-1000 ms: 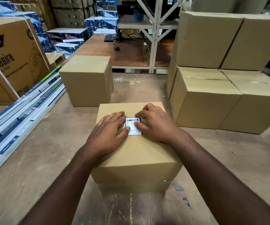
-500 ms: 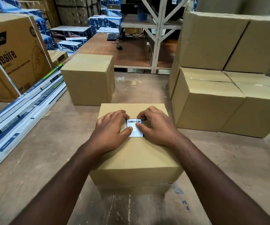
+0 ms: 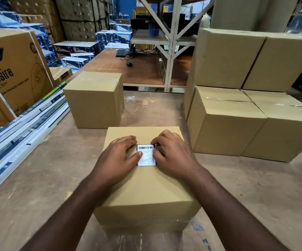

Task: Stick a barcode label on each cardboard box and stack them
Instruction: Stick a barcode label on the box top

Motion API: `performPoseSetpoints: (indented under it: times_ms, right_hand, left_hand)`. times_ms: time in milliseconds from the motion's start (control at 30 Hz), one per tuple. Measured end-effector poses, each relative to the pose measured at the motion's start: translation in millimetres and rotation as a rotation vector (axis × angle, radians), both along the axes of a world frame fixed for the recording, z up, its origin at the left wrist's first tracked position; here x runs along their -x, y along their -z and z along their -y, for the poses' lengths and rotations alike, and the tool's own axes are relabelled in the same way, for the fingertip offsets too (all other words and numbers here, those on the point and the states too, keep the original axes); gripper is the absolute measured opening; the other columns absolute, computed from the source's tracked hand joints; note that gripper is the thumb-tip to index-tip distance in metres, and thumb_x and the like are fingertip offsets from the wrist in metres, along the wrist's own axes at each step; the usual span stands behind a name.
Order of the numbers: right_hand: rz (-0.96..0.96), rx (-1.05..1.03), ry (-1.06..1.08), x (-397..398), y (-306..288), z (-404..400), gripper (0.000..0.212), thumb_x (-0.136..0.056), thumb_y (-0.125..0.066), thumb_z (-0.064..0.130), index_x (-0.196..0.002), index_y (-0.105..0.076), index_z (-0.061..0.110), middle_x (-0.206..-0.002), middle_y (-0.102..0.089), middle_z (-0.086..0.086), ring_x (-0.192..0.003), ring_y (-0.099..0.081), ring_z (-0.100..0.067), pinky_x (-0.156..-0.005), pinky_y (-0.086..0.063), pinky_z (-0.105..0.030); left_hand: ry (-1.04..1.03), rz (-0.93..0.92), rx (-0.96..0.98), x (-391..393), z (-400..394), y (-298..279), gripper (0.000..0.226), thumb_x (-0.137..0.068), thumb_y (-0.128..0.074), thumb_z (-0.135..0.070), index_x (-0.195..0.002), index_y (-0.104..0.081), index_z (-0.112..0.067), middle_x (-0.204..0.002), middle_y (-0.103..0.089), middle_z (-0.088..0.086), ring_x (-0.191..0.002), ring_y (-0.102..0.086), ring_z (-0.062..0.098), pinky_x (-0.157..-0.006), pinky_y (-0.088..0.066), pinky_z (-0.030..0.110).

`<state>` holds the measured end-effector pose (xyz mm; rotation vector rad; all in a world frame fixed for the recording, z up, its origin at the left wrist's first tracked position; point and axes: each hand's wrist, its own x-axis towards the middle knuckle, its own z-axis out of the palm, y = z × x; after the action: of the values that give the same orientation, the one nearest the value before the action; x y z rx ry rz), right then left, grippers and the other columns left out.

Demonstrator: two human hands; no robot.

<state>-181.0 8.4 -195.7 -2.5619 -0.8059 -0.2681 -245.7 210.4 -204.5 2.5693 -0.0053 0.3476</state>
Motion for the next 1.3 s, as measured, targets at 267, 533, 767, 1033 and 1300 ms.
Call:
performPoseSetpoints:
  times_ms: [267,533,767,1033,1300]
  right_hand:
    - [-0.186,-0.107,0.009,-12,-1,-1,0.020,-0.090,-0.057,0.027,-0.103,-0.071,0.033,-0.099,-0.057,0.013,-0.097,-0.055,-0.006,-0.079,-0.048,-0.029]
    - [-0.236,-0.187,0.036,-14,0,-2,0.016,-0.086,-0.061,0.026,-0.099,-0.069,0.033,-0.099,-0.060,0.017,-0.095,-0.056,0.001,-0.074,-0.040,-0.020]
    - [-0.052,-0.070,0.022,-6,2,-2,0.020,-0.093,-0.058,0.038,-0.110,-0.070,0.033,-0.101,-0.056,0.015,-0.098,-0.053,-0.008,-0.080,-0.047,-0.031]
    - [-0.106,-0.136,-0.010,-9,3,-1,0.013,-0.093,-0.063,0.038,-0.105,-0.065,0.035,-0.100,-0.056,0.017,-0.097,-0.055,-0.002,-0.082,-0.049,-0.028]
    - [-0.123,-0.176,0.008,-9,3,1,0.014,-0.093,-0.067,0.038,-0.107,-0.067,0.034,-0.104,-0.058,0.017,-0.097,-0.056,-0.003,-0.080,-0.049,-0.026]
  left_hand:
    - [-0.016,0.026,0.024,-5,4,1,0.040,-0.097,-0.062,-0.036,-0.134,-0.066,-0.022,-0.149,-0.054,-0.012,-0.136,-0.047,0.007,-0.111,-0.039,0.027]
    - [-0.004,0.025,0.039,-8,2,1,0.030,-0.098,-0.062,-0.033,-0.127,-0.066,-0.026,-0.147,-0.053,-0.013,-0.135,-0.043,0.008,-0.102,-0.034,0.022]
    - [-0.009,-0.003,0.055,-8,2,1,0.027,-0.097,-0.062,-0.034,-0.124,-0.063,-0.029,-0.145,-0.050,-0.018,-0.133,-0.041,0.005,-0.096,-0.035,0.024]
    - [-0.014,-0.007,0.174,-6,3,0,0.047,-0.094,-0.069,-0.028,-0.139,-0.056,-0.026,-0.146,-0.050,-0.016,-0.136,-0.043,0.006,-0.112,-0.037,0.027]
    - [-0.008,-0.003,0.123,-6,2,-1,0.032,-0.094,-0.068,-0.033,-0.126,-0.065,-0.029,-0.144,-0.053,-0.016,-0.134,-0.044,0.008,-0.109,-0.041,0.033]
